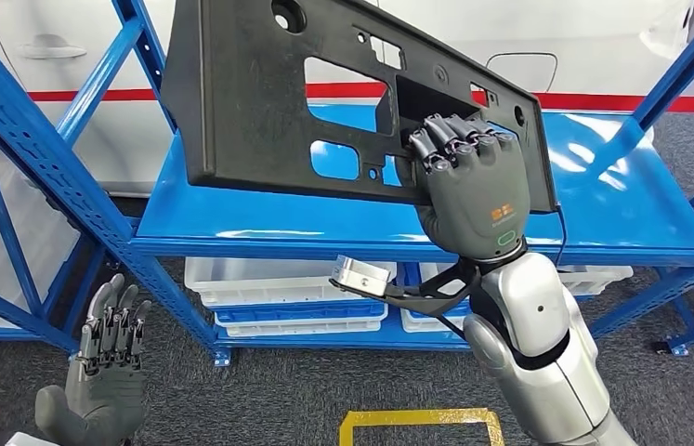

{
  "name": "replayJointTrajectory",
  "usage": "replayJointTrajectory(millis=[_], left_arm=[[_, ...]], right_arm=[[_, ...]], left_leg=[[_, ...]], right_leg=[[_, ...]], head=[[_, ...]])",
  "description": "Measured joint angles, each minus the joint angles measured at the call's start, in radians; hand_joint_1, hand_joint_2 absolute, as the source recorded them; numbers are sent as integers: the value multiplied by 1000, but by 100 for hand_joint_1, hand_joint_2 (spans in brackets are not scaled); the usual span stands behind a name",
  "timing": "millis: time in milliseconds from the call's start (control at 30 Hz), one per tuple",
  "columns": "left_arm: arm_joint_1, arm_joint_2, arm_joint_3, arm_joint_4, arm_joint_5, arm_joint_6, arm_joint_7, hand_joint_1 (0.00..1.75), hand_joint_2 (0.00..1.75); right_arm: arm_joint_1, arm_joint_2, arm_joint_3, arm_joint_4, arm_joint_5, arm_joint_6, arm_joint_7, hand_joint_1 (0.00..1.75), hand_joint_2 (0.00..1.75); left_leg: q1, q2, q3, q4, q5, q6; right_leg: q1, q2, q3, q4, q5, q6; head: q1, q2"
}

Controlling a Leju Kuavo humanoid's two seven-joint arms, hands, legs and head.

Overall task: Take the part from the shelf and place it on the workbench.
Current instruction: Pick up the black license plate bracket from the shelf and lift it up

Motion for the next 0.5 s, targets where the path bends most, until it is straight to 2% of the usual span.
replayJointTrajectory(millis=[67, 133, 167, 200, 267, 300, 333, 367, 433, 467, 500], left_arm=[[0, -1, 0, 0, 0, 0, 0, 0, 0], [1, -1, 0, -1, 0, 0, -1, 0, 0], [1, -1, 0, -1, 0, 0, -1, 0, 0], [1, -1, 0, -1, 0, 0, -1, 0, 0], [1, -1, 0, -1, 0, 0, -1, 0, 0], [2, -1, 0, -1, 0, 0, -1, 0, 0], [2, -1, 0, -1, 0, 0, -1, 0, 0], [2, -1, 0, -1, 0, 0, -1, 0, 0], [1, -1, 1, -1, 0, 1, -1, 0, 0], [1, -1, 1, -1, 0, 1, 0, 0, 0], [1, 0, 1, 0, 0, 1, 0, 0, 0]], right_arm=[[-2, 0, 0, 0, 0, 0, 0, 175, 175], [-3, 0, 0, 0, 0, 0, 0, 175, 175], [-3, 1, 1, -1, 0, 0, 0, 175, 175], [-4, 2, 1, -1, 0, 0, 0, 175, 175], [-4, 2, 2, -1, 0, 0, 0, 175, 175], [-3, 2, 3, -1, 0, 0, 0, 175, 175], [-2, 2, 3, -1, 0, 0, 0, 175, 175], [-1, 3, 4, -1, 0, 0, 0, 175, 175], [-1, 3, 5, -1, 0, 0, 0, 175, 175], [-1, 4, 5, -1, 0, 0, 0, 175, 175], [-1, 4, 5, -1, 0, 1, 0, 175, 175]], left_leg=[[1, 1, -1, -5, 11, -11], [3, 2, -6, 2, 4, -23], [4, 3, -14, 22, -20, -30], [7, 3, -28, 66, -59, -36], [16, 4, -66, 189, -143, -52], [22, 4, -78, 240, -166, -59], [28, 6, -73, 257, -168, -66], [34, 7, -50, 237, -153, -73], [46, 11, 41, 109, -109, -90], [47, 9, 76, 54, -93, -91], [47, 7, 95, 18, -87, -88]], right_leg=[[5, 0, 4, -19, 12, -6], [-6, -1, 3, -33, 25, -18], [-12, -3, 2, -39, 35, -26], [-18, -4, 0, -43, 44, -31], [-18, -5, -15, -43, 57, -34], [-20, -6, -22, -43, 62, -31], [-22, -6, -29, -42, 67, -27], [-26, -7, -35, -40, 70, -23], [-33, -7, -45, -31, 74, -14], [-34, -7, -51, -25, 76, -7], [-33, -7, -56, -19, 78, 0]], head=[[3, 0], [5, 0], [4, 0], [3, 0], [2, 0], [2, 0], [2, 0], [2, 0], [1, 0], [0, 0], [-2, 0]])
